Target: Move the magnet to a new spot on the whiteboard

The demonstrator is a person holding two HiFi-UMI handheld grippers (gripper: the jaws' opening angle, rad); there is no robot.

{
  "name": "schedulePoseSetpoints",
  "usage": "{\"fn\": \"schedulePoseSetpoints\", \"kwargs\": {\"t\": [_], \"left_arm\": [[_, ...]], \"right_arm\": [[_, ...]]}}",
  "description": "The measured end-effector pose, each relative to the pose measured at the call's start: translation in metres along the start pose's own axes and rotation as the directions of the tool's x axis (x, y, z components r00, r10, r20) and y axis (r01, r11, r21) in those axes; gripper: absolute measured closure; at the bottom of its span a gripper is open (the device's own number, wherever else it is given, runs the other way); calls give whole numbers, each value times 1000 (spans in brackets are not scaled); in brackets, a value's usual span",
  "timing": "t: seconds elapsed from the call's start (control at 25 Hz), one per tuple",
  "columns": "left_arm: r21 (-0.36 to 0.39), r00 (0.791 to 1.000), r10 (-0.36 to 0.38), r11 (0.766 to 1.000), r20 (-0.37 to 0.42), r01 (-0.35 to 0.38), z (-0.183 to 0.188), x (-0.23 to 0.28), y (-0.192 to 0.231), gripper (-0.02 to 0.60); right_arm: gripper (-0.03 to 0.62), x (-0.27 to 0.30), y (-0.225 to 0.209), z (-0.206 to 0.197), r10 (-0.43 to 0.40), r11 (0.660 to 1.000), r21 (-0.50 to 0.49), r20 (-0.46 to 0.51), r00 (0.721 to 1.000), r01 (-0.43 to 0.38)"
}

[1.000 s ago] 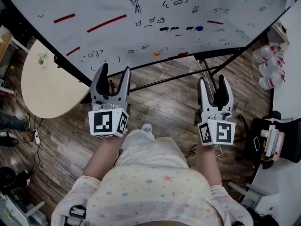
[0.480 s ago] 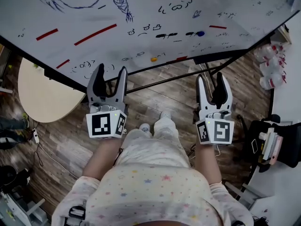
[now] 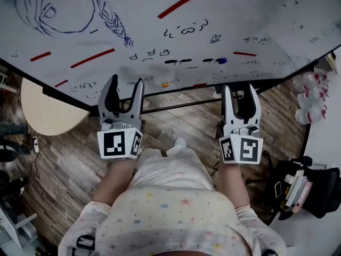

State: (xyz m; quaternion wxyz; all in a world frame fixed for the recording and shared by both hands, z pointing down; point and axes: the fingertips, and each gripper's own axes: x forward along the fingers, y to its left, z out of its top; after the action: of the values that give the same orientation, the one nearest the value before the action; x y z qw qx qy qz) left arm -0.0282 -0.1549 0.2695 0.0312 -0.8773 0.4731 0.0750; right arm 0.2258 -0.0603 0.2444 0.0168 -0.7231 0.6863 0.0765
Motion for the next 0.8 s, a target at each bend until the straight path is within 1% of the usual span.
{"fn": "schedulePoseSetpoints", "kwargs": {"t": [0.24,0.4,0.56,0.8], "left_arm": [[51,996,90,995,-3,-90,-7,17,-10,331],[59,988,157,986,-11,-156,-11,16,-10,331],[63,982,190,980,-17,-189,-15,14,-8,331],[45,980,197,980,-25,-196,-17,15,-1,331]], "right_arm": [[381,32,-24,-12,91,996,16,-3,996,-91],[385,50,-31,-22,144,989,29,2,990,-144],[399,58,-34,-30,151,988,30,11,988,-152],[416,70,-31,-48,148,989,30,-31,989,-147]]}}
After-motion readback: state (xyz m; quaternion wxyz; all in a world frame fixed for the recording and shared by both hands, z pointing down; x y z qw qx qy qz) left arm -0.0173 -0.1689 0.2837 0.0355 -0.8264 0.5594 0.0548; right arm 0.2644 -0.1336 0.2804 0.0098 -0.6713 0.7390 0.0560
